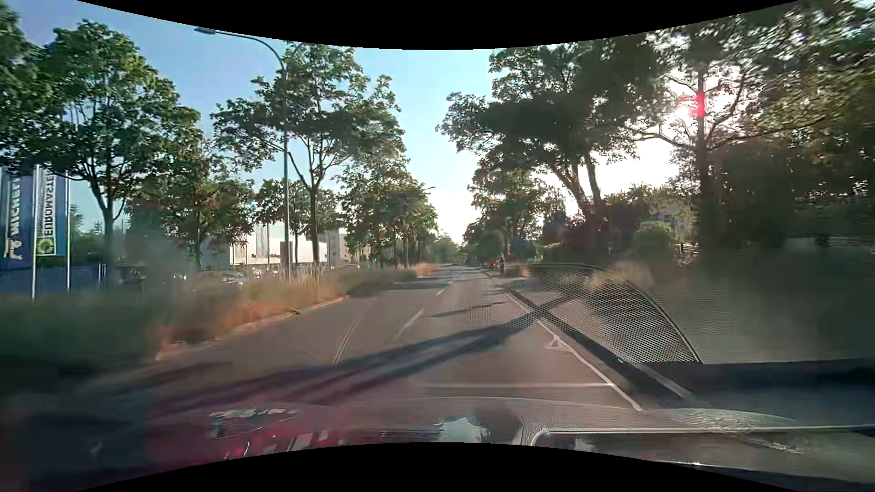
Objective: Follow the waypoints while adhering to traffic rules and regulations
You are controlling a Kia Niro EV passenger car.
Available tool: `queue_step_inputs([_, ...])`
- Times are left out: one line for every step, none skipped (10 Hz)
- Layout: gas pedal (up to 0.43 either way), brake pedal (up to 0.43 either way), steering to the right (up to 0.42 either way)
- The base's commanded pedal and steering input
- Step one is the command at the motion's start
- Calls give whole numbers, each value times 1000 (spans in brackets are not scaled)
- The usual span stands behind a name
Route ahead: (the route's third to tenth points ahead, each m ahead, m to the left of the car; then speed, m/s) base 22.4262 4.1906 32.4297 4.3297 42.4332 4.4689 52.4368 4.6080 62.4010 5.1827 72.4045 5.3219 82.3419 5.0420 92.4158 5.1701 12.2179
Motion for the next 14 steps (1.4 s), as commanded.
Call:
queue_step_inputs([47,0,3])
queue_step_inputs([47,0,3])
queue_step_inputs([47,0,3])
queue_step_inputs([47,0,3])
queue_step_inputs([47,0,3])
queue_step_inputs([47,0,3])
queue_step_inputs([47,0,3])
queue_step_inputs([47,0,3])
queue_step_inputs([47,0,3])
queue_step_inputs([47,0,3])
queue_step_inputs([47,0,3])
queue_step_inputs([47,0,3])
queue_step_inputs([47,0,3])
queue_step_inputs([59,0,2])
